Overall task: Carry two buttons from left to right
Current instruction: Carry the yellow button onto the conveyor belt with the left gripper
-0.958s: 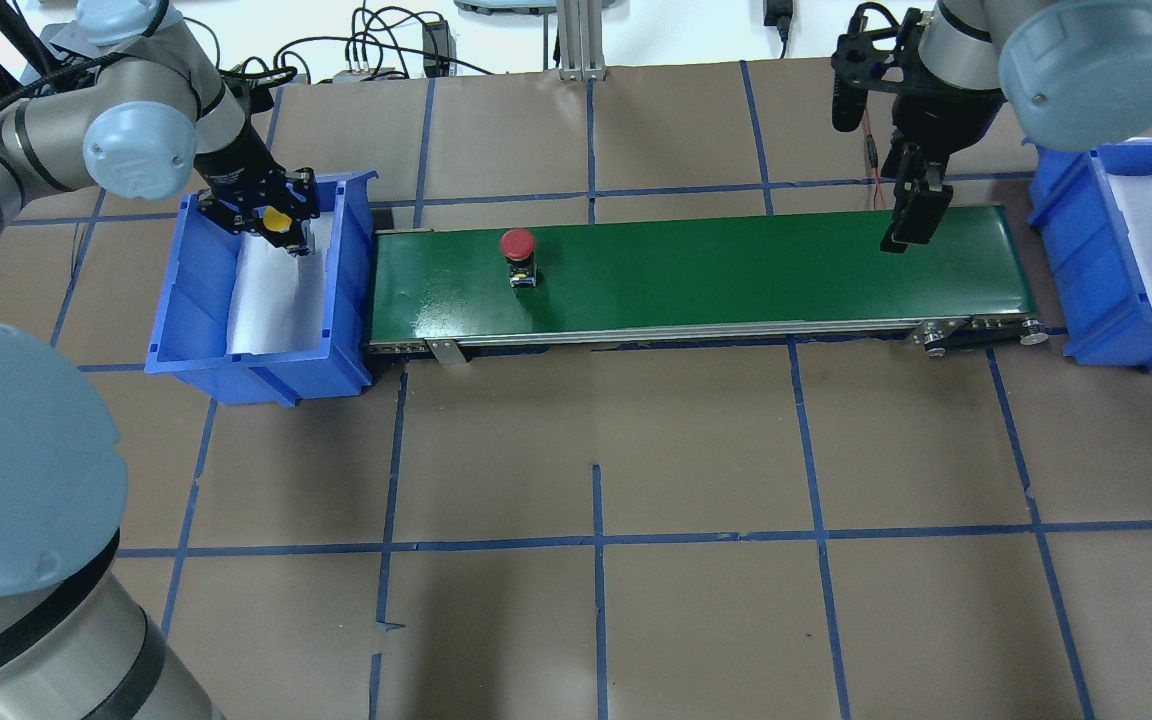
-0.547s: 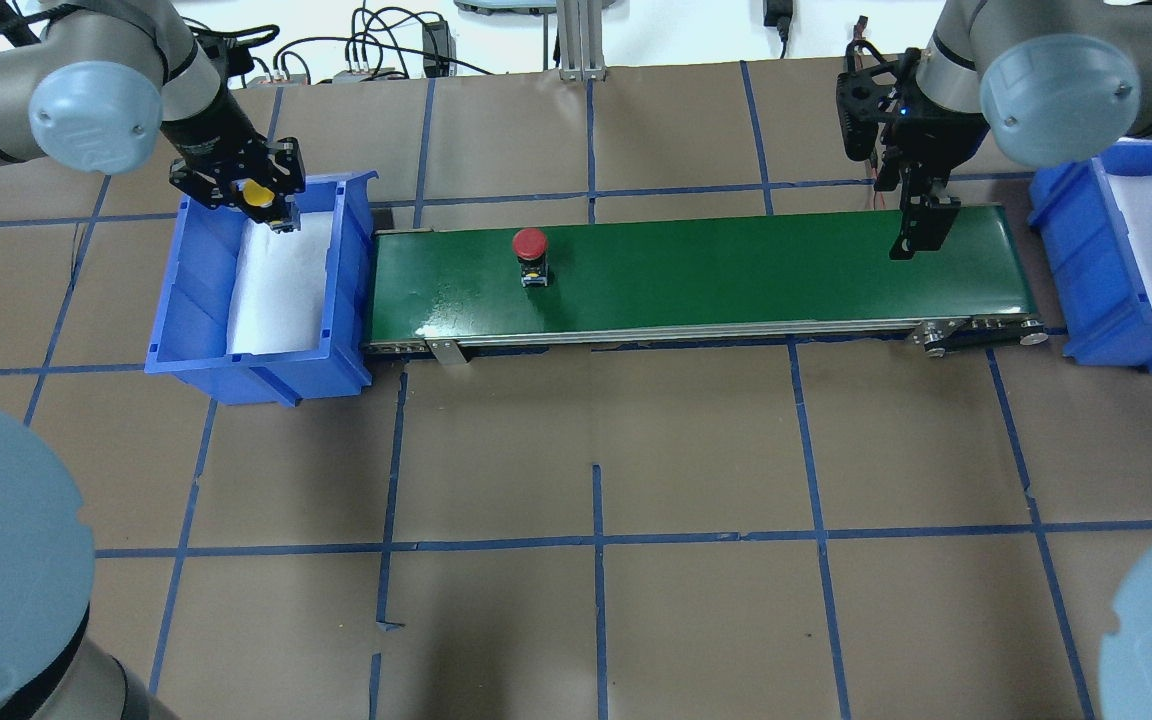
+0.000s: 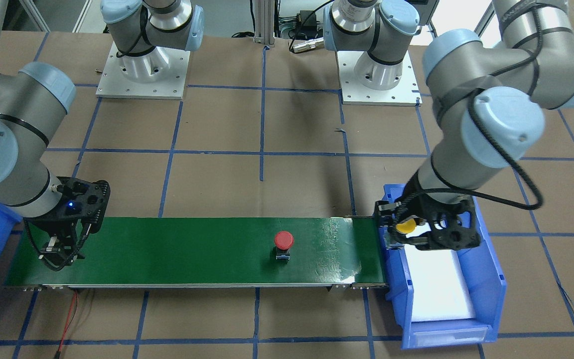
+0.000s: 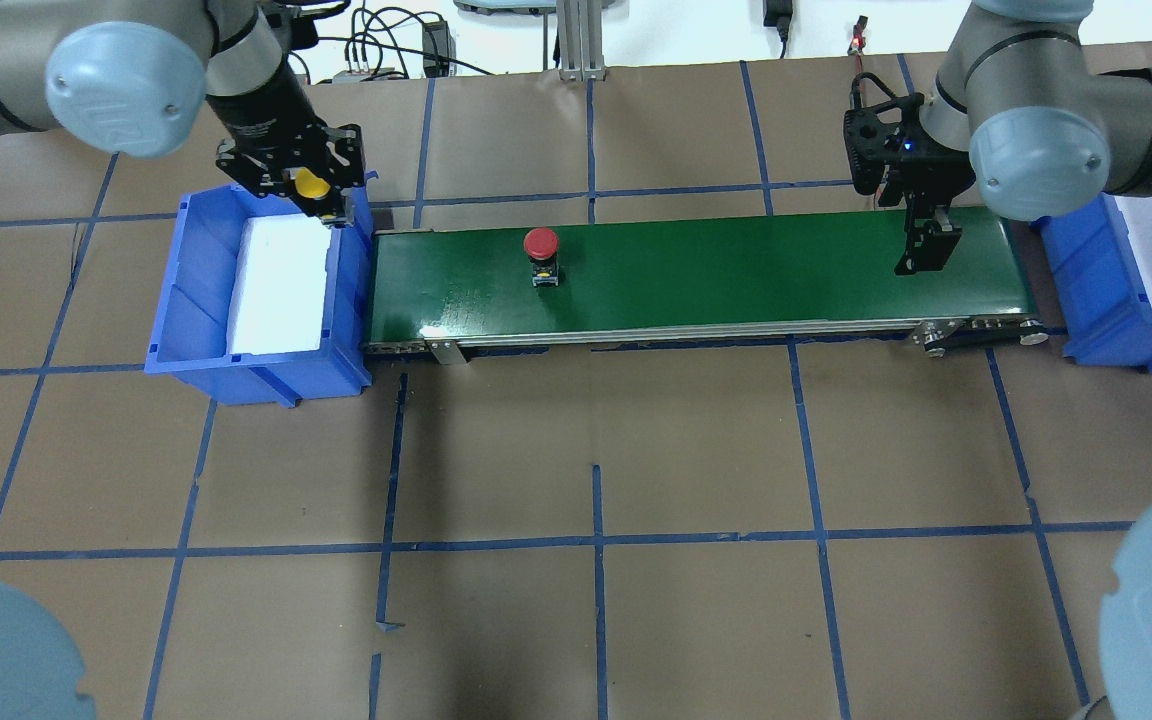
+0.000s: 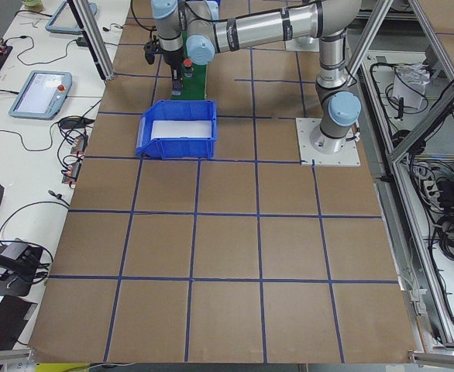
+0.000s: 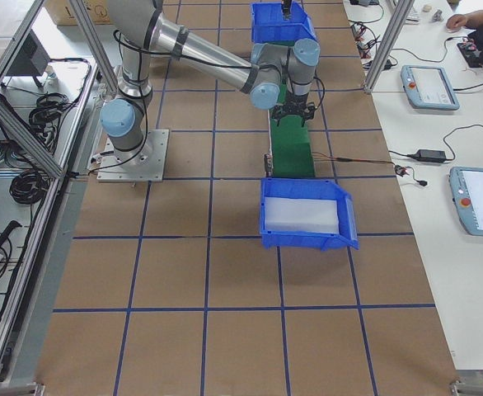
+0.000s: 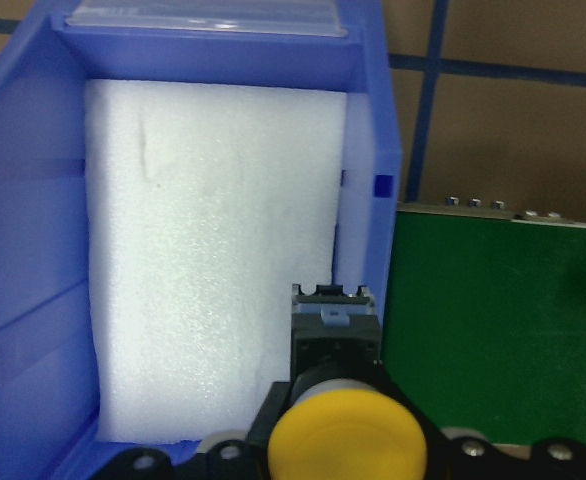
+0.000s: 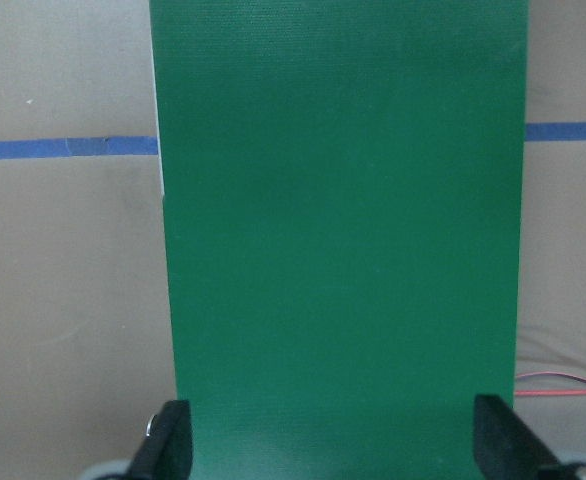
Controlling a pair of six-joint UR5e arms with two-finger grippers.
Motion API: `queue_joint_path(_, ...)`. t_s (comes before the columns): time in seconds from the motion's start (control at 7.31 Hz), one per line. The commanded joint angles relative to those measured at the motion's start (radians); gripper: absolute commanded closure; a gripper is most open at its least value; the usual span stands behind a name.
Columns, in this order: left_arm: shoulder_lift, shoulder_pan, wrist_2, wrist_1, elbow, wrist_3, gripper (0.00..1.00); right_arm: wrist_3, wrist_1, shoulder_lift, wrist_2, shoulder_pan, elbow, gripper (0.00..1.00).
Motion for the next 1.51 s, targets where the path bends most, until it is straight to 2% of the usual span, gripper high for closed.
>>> queue_joint_path(0.0, -0.045, -0.122, 0.0, 0.008, -0.01, -0.087, 0.73, -0.011, -0.011, 0.001, 0.003, -0.002, 0.008, 0.0)
queue_joint_path(0.27, -0.112, -0.14, -0.003, 0.015, -0.012, -0.08, 0.73, -0.021, -0.011, 0.001, 0.002, -0.002, 0.008, 0.0)
queue_joint_path(0.68, -0.137, -0.053, -0.021, 0.042, -0.01, -0.013, 0.73, -0.019, -0.011, 0.001, -0.003, -0.002, 0.008, 0.0)
queue_joint_path(1.37, -0.174, -0.074, -0.018, 0.044, -0.006, -0.023, 0.72, -0.021, -0.01, 0.0, -0.006, -0.006, 0.014, 0.0)
